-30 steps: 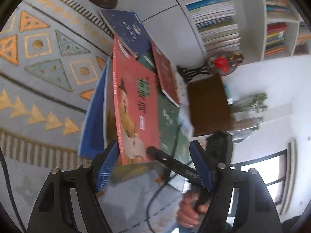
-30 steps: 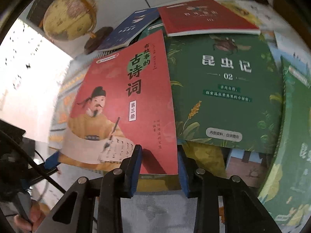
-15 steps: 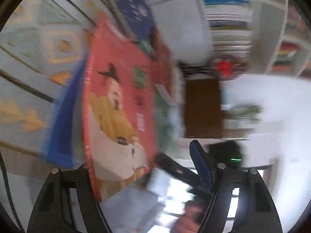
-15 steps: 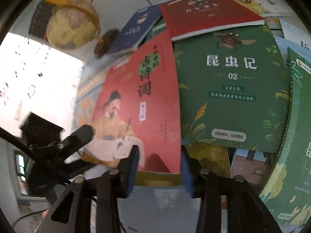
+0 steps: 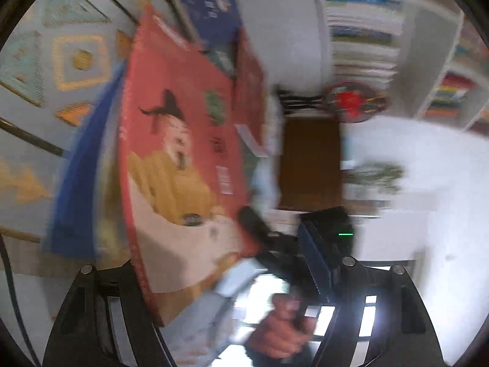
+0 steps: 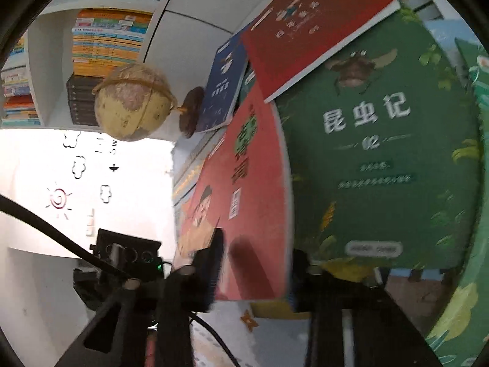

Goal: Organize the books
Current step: 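Lift the red book with the right tool while the left tool grips its edge, then carry the red book with both tools and lay it on the bare floor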

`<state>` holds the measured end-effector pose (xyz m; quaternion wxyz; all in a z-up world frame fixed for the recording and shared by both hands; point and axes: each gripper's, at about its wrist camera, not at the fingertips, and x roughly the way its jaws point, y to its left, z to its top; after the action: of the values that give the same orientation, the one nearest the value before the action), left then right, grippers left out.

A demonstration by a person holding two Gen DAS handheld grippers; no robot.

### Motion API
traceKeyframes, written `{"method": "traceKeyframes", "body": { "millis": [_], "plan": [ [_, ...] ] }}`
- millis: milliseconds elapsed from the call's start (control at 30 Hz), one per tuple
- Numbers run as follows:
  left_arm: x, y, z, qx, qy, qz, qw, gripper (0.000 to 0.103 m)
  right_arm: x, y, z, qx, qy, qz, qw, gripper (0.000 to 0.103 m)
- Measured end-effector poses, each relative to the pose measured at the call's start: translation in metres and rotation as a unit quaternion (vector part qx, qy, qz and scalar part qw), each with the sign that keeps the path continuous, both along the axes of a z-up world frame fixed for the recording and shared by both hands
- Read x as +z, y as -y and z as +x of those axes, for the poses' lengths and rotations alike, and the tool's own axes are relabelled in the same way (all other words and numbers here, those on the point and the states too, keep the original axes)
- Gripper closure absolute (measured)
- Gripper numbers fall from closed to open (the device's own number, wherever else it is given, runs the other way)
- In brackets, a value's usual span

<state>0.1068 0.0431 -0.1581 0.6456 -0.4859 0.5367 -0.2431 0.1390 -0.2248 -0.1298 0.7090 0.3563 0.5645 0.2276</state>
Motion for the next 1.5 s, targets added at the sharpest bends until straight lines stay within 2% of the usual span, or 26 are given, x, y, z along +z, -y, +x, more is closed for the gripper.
{"method": "traceKeyframes", "body": {
  "millis": [67,133,200,267,333,400,467,600,700,767,867,967,1033,1067,1167,1200,1233,1300,1333,1367,1433,1500],
  "plan": [
    [0.002,0.005,0.002,-0.014,-0.013,0.078,0.9968,0.032,0.003,-0.009,0.0,0.021,0.015,-0.039,0.999,0.083],
    [0.011,0.015,0.003,-0.029,-0.008,0.18,0.9831,0.032,0.007,-0.015,-0.004,0.036,0.031,-0.064,0.997,0.084],
    [0.024,0.027,0.002,-0.046,0.022,0.258,0.9647,0.031,0.013,-0.026,-0.009,0.055,0.052,-0.096,0.993,0.084],
    [0.029,0.032,0.002,-0.047,0.035,0.283,0.9573,0.032,0.022,-0.038,-0.013,0.076,0.078,-0.139,0.984,0.084],
    [0.038,0.034,-0.003,-0.033,0.067,0.311,0.9475,0.032,0.026,-0.045,-0.017,0.088,0.099,-0.166,0.977,0.084],
    [0.053,0.045,-0.011,-0.04,0.13,0.357,0.9241,0.031,0.032,-0.052,-0.02,0.098,0.121,-0.182,0.971,0.084],
    [0.06,0.054,-0.014,-0.061,0.157,0.367,0.9146,0.031,0.039,-0.057,-0.023,0.107,0.14,-0.205,0.963,0.084],
    [0.056,0.059,-0.017,-0.089,0.15,0.362,0.9155,0.032,0.042,-0.067,-0.029,0.155,0.16,-0.262,0.939,0.084],
    [0.055,0.059,-0.032,-0.107,0.145,0.372,0.9104,0.032,0.043,-0.068,-0.039,0.199,0.17,-0.262,0.929,0.084],
    [0.05,0.058,-0.039,-0.11,0.13,0.364,0.9158,0.032,0.041,-0.069,-0.048,0.221,0.176,-0.262,0.923,0.084],
    [0.038,0.05,-0.05,-0.084,0.101,0.337,0.9324,0.032,0.031,-0.068,-0.06,0.234,0.168,-0.256,0.923,0.084],
    [0.024,0.051,-0.051,-0.055,0.07,0.359,0.9292,0.032,0.016,-0.066,-0.062,0.236,0.146,-0.235,0.932,0.084],
    [0.02,0.055,-0.052,-0.056,0.067,0.382,0.9199,0.032,0.01,-0.069,-0.063,0.244,0.134,-0.236,0.931,0.084],
    [0.02,0.06,-0.052,-0.063,0.073,0.401,0.911,0.031,0.008,-0.071,-0.063,0.25,0.134,-0.238,0.929,0.084],
    [0.031,0.077,-0.054,-0.073,0.117,0.467,0.8736,0.034,0.008,-0.072,-0.065,0.255,0.14,-0.238,0.927,0.084],
    [0.037,0.084,-0.056,-0.076,0.139,0.496,0.8535,0.037,0.008,-0.071,-0.065,0.253,0.143,-0.237,0.927,0.084],
    [0.042,0.093,-0.058,-0.082,0.166,0.532,0.8263,0.037,0.008,-0.071,-0.063,0.251,0.142,-0.236,0.928,0.084],
    [0.048,0.104,-0.062,-0.1,0.199,0.565,0.7947,0.037,0.011,-0.07,-0.063,0.25,0.146,-0.226,0.93,0.084],
    [0.049,0.104,-0.062,-0.106,0.202,0.567,0.7917,0.037,0.013,-0.07,-0.064,0.251,0.153,-0.229,0.928,0.084],
    [0.052,0.104,-0.06,-0.108,0.203,0.565,0.7927,0.037,0.016,-0.073,-0.066,0.255,0.166,-0.239,0.922,0.084],
    [0.057,0.094,-0.06,-0.099,0.2,0.547,0.8068,0.037,0.022,-0.078,-0.068,0.262,0.19,-0.25,0.913,0.083],
    [0.065,0.084,-0.061,-0.086,0.209,0.537,0.813,0.037,0.029,-0.083,-0.07,0.271,0.206,-0.255,0.905,0.083]
  ]
}}
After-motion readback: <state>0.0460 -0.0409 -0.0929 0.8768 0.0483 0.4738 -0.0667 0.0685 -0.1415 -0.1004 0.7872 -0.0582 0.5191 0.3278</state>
